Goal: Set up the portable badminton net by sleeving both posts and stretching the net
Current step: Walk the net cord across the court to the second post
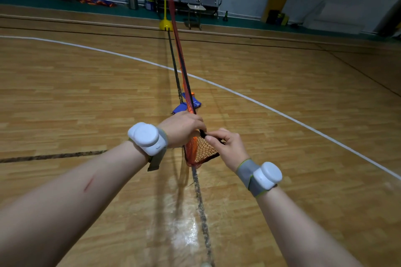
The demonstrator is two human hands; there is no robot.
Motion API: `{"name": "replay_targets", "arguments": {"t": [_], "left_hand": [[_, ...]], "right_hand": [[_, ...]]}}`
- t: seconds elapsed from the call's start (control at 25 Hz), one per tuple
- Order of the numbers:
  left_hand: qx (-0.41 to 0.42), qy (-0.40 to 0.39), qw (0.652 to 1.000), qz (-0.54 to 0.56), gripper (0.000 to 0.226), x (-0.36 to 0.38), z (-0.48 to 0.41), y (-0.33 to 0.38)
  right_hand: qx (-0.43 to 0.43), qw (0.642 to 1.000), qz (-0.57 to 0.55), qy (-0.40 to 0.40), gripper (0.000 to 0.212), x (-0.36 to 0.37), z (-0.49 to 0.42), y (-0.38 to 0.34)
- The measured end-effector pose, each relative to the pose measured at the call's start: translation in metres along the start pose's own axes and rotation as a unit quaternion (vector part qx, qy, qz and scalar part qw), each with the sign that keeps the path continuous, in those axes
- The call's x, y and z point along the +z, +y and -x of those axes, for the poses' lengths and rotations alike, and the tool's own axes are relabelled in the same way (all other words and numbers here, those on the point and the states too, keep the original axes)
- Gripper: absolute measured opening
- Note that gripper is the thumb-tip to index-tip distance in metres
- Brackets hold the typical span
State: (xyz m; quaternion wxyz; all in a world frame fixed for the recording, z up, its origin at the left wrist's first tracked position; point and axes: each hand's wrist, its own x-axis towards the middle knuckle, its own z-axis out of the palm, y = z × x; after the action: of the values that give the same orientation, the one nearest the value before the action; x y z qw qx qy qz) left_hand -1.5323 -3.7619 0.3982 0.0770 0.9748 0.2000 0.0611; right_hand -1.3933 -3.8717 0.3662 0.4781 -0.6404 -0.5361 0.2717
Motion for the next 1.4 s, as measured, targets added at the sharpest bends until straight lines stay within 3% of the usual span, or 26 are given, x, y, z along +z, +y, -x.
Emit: {"name": "replay_targets", "arguments": {"t": [0.16,0.28,0.36,0.48,0.72,1.0,1.24,1.4], "left_hand": [[-0.017,0.019,1.0,0.013,0.023,-0.011,0.007,0.001],[-0.01,0.071,0.997,0.006,0.022,-0.023,0.015,0.005],[0.006,0.096,0.995,0.006,0.021,-0.031,0.02,0.008],[0.012,0.13,0.991,0.023,0.016,-0.043,0.033,0.004],[-0.01,0.154,0.987,0.04,0.016,-0.056,0.05,-0.008],[-0.028,0.152,0.987,0.031,0.018,-0.059,0.068,-0.011],[-0.08,0.147,0.985,0.041,0.015,-0.057,0.08,-0.03],[-0.133,0.103,0.984,0.051,0.013,-0.048,0.084,-0.046]], "right_hand": [[-0.004,0.998,0.053,0.032,0.027,0.002,0.003,0.004],[0.028,0.996,0.082,0.016,0.015,0.014,0.002,0.008],[0.053,0.998,0.032,0.016,0.013,0.02,-0.001,0.007],[0.046,0.998,-0.044,0.028,0.026,0.027,-0.004,-0.001],[0.06,0.995,-0.078,0.027,0.031,0.044,0.0,-0.001],[0.085,0.996,0.032,0.021,0.005,0.051,0.01,0.014],[0.077,0.994,-0.079,0.019,0.011,0.049,0.03,0.008],[0.03,0.995,-0.1,0.007,0.016,0.042,0.034,-0.016]]}}
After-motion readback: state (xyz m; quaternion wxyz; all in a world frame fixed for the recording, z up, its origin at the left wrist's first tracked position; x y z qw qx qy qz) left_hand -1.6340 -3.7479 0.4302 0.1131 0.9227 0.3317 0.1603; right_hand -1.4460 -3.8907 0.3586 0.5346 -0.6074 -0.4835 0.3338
